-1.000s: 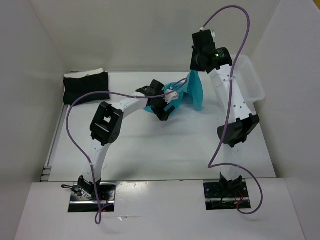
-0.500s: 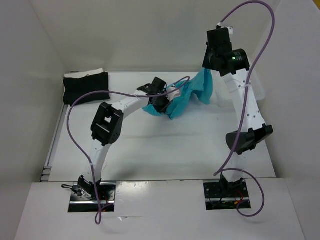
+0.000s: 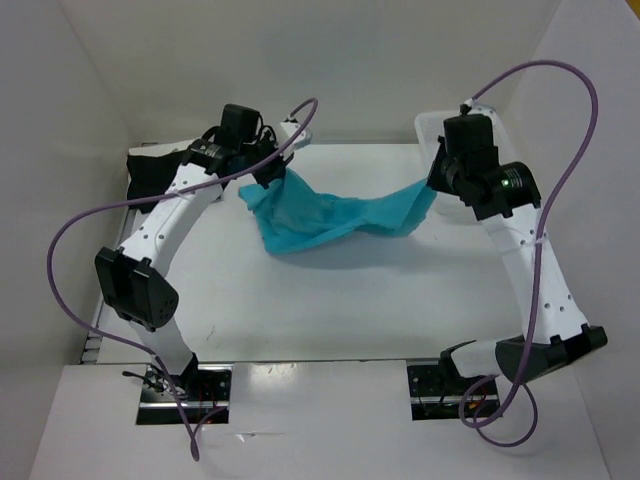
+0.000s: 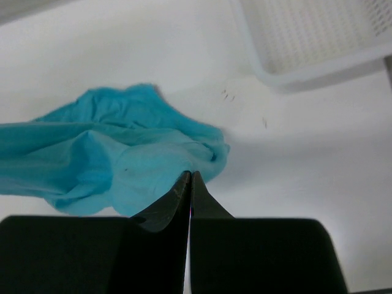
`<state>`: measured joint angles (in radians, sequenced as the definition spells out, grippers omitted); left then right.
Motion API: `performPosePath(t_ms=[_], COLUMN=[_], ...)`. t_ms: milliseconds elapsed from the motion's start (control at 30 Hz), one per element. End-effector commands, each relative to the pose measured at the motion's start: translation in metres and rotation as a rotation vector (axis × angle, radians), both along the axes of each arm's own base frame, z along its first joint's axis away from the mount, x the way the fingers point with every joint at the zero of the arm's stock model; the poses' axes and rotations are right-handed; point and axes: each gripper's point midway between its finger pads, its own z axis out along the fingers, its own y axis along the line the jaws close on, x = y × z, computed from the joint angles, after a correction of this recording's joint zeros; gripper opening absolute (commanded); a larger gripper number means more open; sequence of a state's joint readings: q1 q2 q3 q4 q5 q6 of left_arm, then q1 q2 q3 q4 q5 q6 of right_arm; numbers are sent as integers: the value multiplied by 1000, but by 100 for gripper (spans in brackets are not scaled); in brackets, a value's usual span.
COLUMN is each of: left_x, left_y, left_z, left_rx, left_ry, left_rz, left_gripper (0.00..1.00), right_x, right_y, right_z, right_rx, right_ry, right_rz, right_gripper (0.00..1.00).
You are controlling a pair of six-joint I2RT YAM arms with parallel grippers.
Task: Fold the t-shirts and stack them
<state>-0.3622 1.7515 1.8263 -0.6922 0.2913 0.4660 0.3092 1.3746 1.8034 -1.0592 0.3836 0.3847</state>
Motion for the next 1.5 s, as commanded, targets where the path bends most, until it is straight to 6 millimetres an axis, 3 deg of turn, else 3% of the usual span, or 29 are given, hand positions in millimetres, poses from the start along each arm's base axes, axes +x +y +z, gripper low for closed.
performPosePath(t_ms=[0,67,100,133,200,233,267,367,400,500,567,667,733,900,1000,1033,1167,1267,1300,1367,1433,1467], left_x=[-32,-33,-28,-22,5,15,28,49,58,67,71,76,71,55,65,70,81,97,107,113,109,103], left_y=[-3,-6,1,3,13,13,14,16,13,9,4,0,-4,-4,13,22,44,49,52,58,49,47], left_z=[-48,-54,-54,-51,-28,-24,3,23,34,40,32,18,24,70,78,71,87,70,40,11,-10,-1], left_rx=[61,43,18,-5,-51,-78,-102,-104,-123,-156,-168,-213,-266,-316,-255,-230,-249,-226,-188,-146,-171,-183], left_ry=[167,199,227,233,194,194,125,48,20,11,42,109,141,73,2,4,-33,-30,21,78,156,147], left_rz=[-75,-65,-23,-5,60,76,81,119,123,112,104,114,100,80,152,181,230,241,263,300,277,263], left_gripper=[0,0,0,0,0,0,0,0,0,1,1,1,2,5,6,6,6,20,33,73,87,91], right_x=[3,-1,-7,-13,-34,-50,-64,-91,-99,-118,-127,-134,-134,-132,-125,-122,-114,-100,-96,-85,-83,-82], right_y=[24,38,55,62,81,81,86,83,84,80,76,73,73,76,77,79,82,85,87,92,96,94], right_z=[-15,-31,-34,-49,-38,-39,-56,-60,-76,-90,-87,-91,-95,-96,-94,-96,-96,-91,-91,-92,-92,-92], right_rx=[153,211,274,300,383,443,460,573,590,660,700,704,695,682,653,636,606,572,560,523,515,510], right_ry=[-23,1,6,32,-16,-28,8,-1,39,66,48,61,78,100,103,112,121,107,113,140,157,152], right_rz=[41,76,102,106,150,127,130,100,100,67,53,41,35,45,50,55,70,76,80,90,96,88], right_gripper=[0,0,0,0,0,0,0,0,0,0,0,0,0,0,0,0,0,0,0,0,0,0])
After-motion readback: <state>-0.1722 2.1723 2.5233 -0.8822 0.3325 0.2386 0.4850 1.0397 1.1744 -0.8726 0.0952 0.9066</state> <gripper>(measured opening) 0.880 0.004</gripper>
